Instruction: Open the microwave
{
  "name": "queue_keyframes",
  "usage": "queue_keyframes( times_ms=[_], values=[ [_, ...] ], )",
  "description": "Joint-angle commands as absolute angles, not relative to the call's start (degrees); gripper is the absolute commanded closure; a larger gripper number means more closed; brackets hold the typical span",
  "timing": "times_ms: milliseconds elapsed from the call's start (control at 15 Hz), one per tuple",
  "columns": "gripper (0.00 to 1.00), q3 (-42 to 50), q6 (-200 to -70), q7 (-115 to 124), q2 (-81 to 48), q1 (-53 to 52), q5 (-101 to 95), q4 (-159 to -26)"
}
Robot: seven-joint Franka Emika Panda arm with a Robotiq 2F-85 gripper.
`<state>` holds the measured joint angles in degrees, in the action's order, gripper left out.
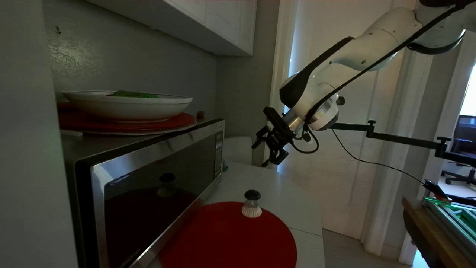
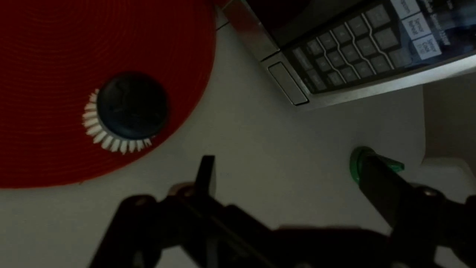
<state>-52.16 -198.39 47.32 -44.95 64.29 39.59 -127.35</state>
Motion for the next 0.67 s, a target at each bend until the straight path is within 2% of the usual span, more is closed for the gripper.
queue_keyframes(
  times_ms=[0, 600],
  values=[
    [0.00, -50.81, -201.45, 52.20, -49.53, 62.71, 36.61, -124.42],
    [0.00, -46.18, -201.76, 61.34, -57.58, 57.76, 31.88, -116.81]
  ],
)
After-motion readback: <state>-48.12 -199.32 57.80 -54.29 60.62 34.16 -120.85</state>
